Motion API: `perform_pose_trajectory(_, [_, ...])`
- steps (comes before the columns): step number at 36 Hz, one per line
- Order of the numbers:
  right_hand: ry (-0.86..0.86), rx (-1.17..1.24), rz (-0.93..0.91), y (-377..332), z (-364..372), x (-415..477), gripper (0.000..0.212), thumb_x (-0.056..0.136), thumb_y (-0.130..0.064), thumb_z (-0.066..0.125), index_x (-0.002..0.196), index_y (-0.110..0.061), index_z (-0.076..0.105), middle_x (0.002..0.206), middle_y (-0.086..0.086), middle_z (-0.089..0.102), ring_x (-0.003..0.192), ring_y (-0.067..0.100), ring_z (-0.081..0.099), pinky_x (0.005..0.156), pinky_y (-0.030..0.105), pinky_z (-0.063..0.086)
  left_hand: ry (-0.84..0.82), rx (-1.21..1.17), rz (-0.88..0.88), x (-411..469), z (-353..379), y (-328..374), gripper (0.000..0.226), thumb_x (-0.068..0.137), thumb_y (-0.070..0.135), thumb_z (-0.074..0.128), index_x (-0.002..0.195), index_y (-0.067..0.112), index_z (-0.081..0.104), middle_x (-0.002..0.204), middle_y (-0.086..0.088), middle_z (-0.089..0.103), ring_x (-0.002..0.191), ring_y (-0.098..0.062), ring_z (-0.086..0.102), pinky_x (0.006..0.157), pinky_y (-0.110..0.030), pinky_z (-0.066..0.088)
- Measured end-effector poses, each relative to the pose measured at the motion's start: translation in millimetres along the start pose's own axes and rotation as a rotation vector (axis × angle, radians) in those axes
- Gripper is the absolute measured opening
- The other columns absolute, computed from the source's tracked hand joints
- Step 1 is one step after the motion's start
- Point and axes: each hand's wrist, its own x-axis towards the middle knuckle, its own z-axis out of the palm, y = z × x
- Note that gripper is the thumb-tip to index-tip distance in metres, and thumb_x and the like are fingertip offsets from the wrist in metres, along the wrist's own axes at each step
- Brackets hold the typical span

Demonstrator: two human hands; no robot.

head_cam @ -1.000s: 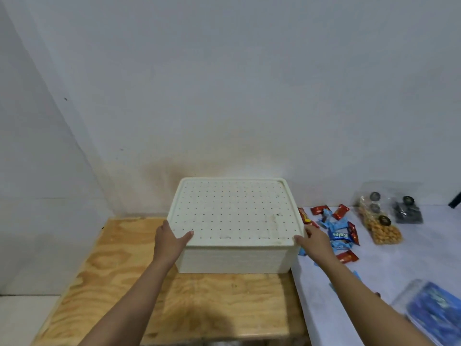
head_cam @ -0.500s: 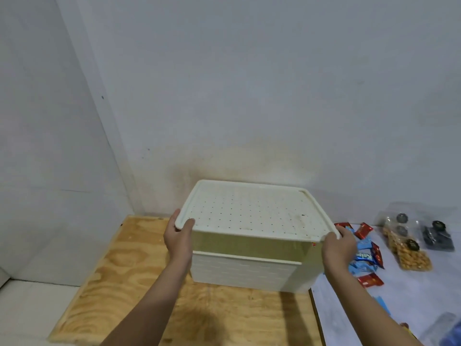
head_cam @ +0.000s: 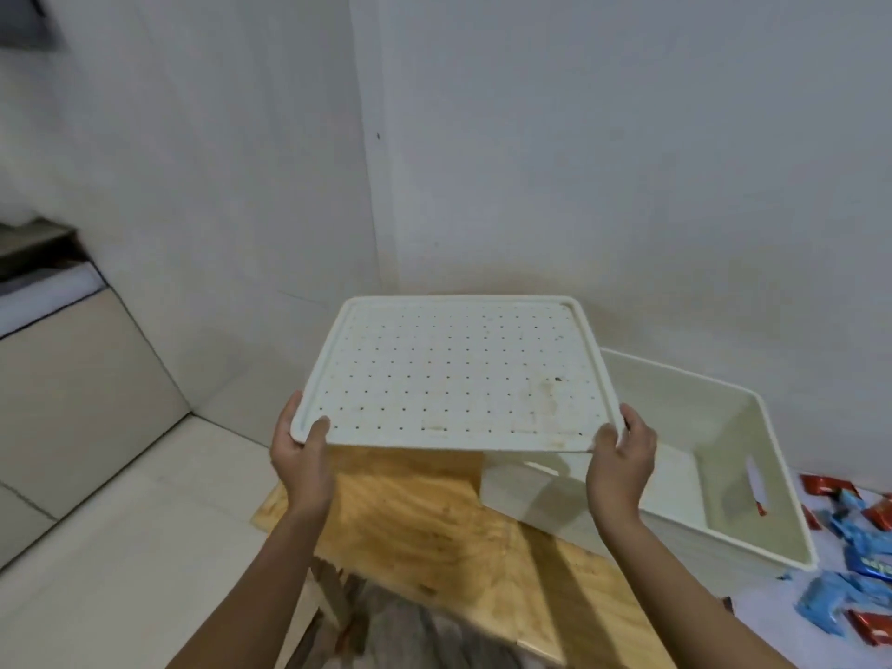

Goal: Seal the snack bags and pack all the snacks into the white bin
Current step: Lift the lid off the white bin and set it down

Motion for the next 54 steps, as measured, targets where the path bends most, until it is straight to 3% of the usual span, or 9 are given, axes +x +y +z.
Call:
perform_pose_trajectory(4, [-0.164, -0.022, -0.006, -7.3, 51.0, -25.3, 0.037, 0.096, -0.009, 0.041, 0.133, -0.006, 0.045, 0.135, 0.012, 0.042, 0.122, 0.027, 0.044, 0.105, 0.038, 0.038, 0.114, 0.095, 0.03, 14.9, -63.0, -0.2, 0.048, 0.088, 0.002, 0.055, 0.133, 0.014, 0.048, 0.133, -0.006, 0.053, 0.116, -0.019, 0.052, 0.095, -0.03, 0.044])
perform_pose_trajectory(9, [-0.353, -0.051, -0.031, -12.1, 108.3, -56.3, 0.037, 0.096, -0.01, 0.042, 0.133, -0.008, 0.046, 0.133, 0.013, 0.042, 0.121, 0.03, 0.045, 0.106, 0.046, 0.038, 0.219, 0.14, 0.003, 28.3, -130.9, 0.2, 0.051, 0.087, 0.002, 0.056, 0.136, 0.013, 0.046, 0.138, -0.005, 0.049, 0.123, -0.02, 0.048, 0.105, -0.033, 0.039])
perform_pose_trajectory(18, [-0.557, -0.249, -0.075, 12.2, 166.7, -87.3, 0.037, 0.094, -0.005, 0.041, 0.13, -0.005, 0.05, 0.125, 0.019, 0.046, 0.114, 0.032, 0.047, 0.092, 0.028, 0.034, 0.279, 0.261, -0.036, 32.8, -197.2, -24.7, 0.052, 0.089, -0.001, 0.055, 0.138, 0.007, 0.041, 0.139, -0.007, 0.046, 0.12, -0.017, 0.047, 0.102, -0.03, 0.037])
perform_pose_trajectory(24, [-0.631, -0.432, 0.012, 43.9, 179.2, -87.5, 0.027, 0.088, 0.007, 0.043, 0.113, 0.005, 0.051, 0.121, 0.024, 0.044, 0.095, 0.029, 0.048, 0.076, 0.029, 0.036, 0.205, 0.403, -0.144, 38.6, -210.8, -55.4, 0.056, 0.086, 0.011, 0.063, 0.138, 0.01, 0.041, 0.14, -0.009, 0.046, 0.127, -0.027, 0.045, 0.107, -0.04, 0.036])
perform_pose_trajectory(27, [-0.636, -0.532, 0.09, 55.5, 178.5, -86.2, 0.041, 0.086, 0.009, 0.047, 0.127, 0.008, 0.044, 0.134, 0.025, 0.038, 0.112, 0.038, 0.046, 0.09, 0.036, 0.04, 0.13, 0.471, -0.193, 41.5, -211.8, -70.9, 0.074, 0.072, 0.041, 0.069, 0.135, 0.012, 0.045, 0.134, -0.008, 0.052, 0.12, -0.027, 0.049, 0.103, -0.044, 0.041])
perform_pose_trajectory(31, [-0.613, -0.643, 0.077, 84.2, 175.0, -82.9, 0.049, 0.085, 0.009, 0.048, 0.133, 0.006, 0.039, 0.135, 0.026, 0.04, 0.12, 0.039, 0.042, 0.096, 0.038, 0.04, 0.054, 0.604, -0.221, 48.4, -206.9, -91.5, 0.063, 0.084, 0.019, 0.067, 0.14, 0.012, 0.038, 0.142, -0.009, 0.045, 0.127, -0.028, 0.043, 0.108, -0.046, 0.036])
perform_pose_trajectory(36, [-0.6, -0.717, 0.039, 104.0, 172.0, -79.8, 0.05, 0.087, 0.0, 0.053, 0.134, 0.004, 0.036, 0.134, 0.027, 0.04, 0.123, 0.041, 0.04, 0.102, 0.042, 0.036, -0.083, 0.714, -0.243, 59.7, -195.3, -105.0, 0.076, 0.081, 0.031, 0.066, 0.144, 0.012, 0.029, 0.145, -0.01, 0.036, 0.131, -0.026, 0.037, 0.107, -0.04, 0.034])
perform_pose_trajectory(41, [-0.688, -0.747, 0.064, 122.8, 169.2, -80.3, 0.066, 0.089, -0.017, 0.058, 0.141, 0.001, 0.023, 0.141, 0.023, 0.032, 0.127, 0.04, 0.036, 0.105, 0.043, 0.033, -0.198, 0.8, -0.218, 69.9, -182.9, -118.2, 0.071, 0.088, 0.014, 0.06, 0.146, 0.009, 0.02, 0.15, -0.013, 0.027, 0.137, -0.027, 0.028, 0.112, -0.038, 0.026])
perform_pose_trajectory(54, [-0.689, -0.765, -0.027, 143.5, 167.0, -93.3, 0.068, 0.097, -0.036, 0.036, 0.148, -0.007, 0.001, 0.157, 0.012, 0.002, 0.144, 0.031, 0.009, 0.116, 0.042, 0.017, -0.269, 0.881, -0.164, 86.6, -173.5, -128.0, 0.074, 0.091, 0.02, 0.055, 0.148, 0.009, 0.01, 0.156, -0.01, 0.015, 0.143, -0.023, 0.017, 0.115, -0.033, 0.017])
